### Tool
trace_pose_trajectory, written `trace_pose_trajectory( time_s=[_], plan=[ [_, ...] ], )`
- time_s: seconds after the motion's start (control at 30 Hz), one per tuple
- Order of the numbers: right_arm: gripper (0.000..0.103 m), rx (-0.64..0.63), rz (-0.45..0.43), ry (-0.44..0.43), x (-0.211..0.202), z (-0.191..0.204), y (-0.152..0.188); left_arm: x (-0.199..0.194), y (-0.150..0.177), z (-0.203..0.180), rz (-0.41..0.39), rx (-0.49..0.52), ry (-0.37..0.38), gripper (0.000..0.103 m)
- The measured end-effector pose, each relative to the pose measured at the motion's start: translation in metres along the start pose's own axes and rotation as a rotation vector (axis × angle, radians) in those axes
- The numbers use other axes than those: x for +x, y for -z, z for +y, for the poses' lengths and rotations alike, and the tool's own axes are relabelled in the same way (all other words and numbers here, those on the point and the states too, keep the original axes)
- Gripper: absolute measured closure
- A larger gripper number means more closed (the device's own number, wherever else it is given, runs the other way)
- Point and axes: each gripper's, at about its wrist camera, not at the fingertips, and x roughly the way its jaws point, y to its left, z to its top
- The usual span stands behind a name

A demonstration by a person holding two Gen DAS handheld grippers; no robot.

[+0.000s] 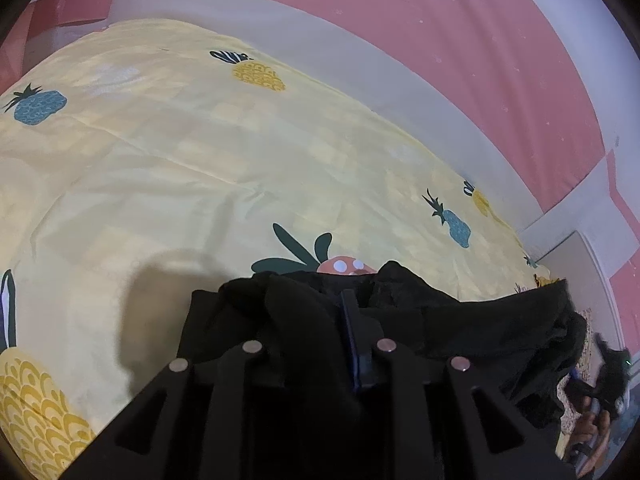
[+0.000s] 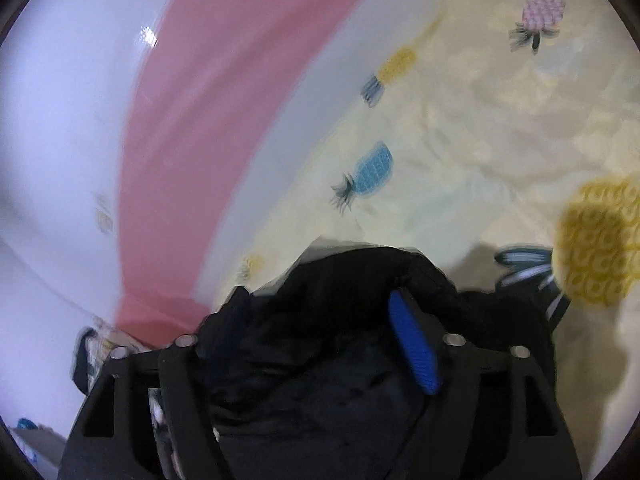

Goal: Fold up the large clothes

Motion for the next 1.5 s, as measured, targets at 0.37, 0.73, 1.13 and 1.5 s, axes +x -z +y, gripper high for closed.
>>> trace_pose_trajectory(
  time_s=[0.37, 0.73, 1.13, 1.5],
  plan=[
    [0.03, -0.521, 0.27, 0.377, 0.087, 0.043, 0.092, -0.044, -0.025, -0.01, -0.02, -0.051, 0.096, 0.044],
    [0.03, -0.519, 0.241, 0.419, 0.094, 0.041, 0.093, -0.099, -0.022, -0.049, -0.202, 0.099, 0.008, 0.022],
    [0.03, -0.584, 0.216, 0.547, 0.109, 0.053, 0.066, 0.025, 0.025, -0.123, 0.0, 0.532, -0.158, 0.022],
    [0.03, -0.525, 0.216, 0.616, 0.141, 0.0, 0.064, 0.065, 0.032, -0.074, -0.049, 0.407, -0.207, 0.02]
  ],
)
